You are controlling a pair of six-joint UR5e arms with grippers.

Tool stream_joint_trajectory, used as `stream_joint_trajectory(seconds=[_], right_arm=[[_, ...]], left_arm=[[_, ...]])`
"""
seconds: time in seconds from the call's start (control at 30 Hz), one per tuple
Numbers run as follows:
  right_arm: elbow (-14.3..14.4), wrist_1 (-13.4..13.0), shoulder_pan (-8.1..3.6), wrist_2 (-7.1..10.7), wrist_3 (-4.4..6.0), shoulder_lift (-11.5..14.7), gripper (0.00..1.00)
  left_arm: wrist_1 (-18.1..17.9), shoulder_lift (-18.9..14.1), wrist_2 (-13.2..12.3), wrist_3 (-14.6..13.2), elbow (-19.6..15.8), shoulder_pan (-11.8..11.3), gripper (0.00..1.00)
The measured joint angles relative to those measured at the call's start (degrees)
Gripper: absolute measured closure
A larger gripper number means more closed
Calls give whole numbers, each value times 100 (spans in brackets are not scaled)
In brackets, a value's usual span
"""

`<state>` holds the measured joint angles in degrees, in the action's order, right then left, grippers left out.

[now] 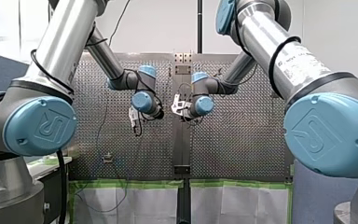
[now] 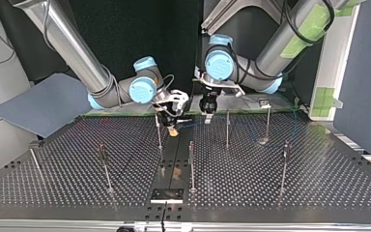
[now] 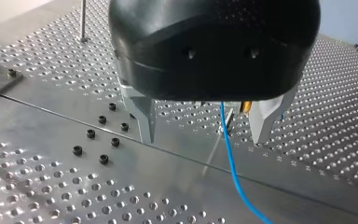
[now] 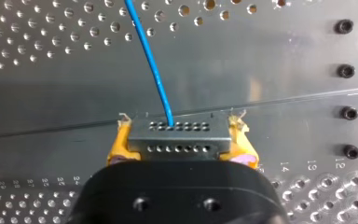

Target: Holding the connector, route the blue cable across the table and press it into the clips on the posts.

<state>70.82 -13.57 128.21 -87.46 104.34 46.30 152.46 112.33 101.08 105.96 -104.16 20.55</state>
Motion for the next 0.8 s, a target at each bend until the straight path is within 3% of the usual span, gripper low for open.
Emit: stream_joint_trajectory(seconds=[0.37, 0.8], right_arm=[[-1, -9, -17, -6, 0, 1, 100], [0, -22, -42, -9, 2, -1, 100]], left_arm=[[-170, 518, 279, 40, 501, -20, 0], [-194, 1164, 359, 55, 579, -117, 0]])
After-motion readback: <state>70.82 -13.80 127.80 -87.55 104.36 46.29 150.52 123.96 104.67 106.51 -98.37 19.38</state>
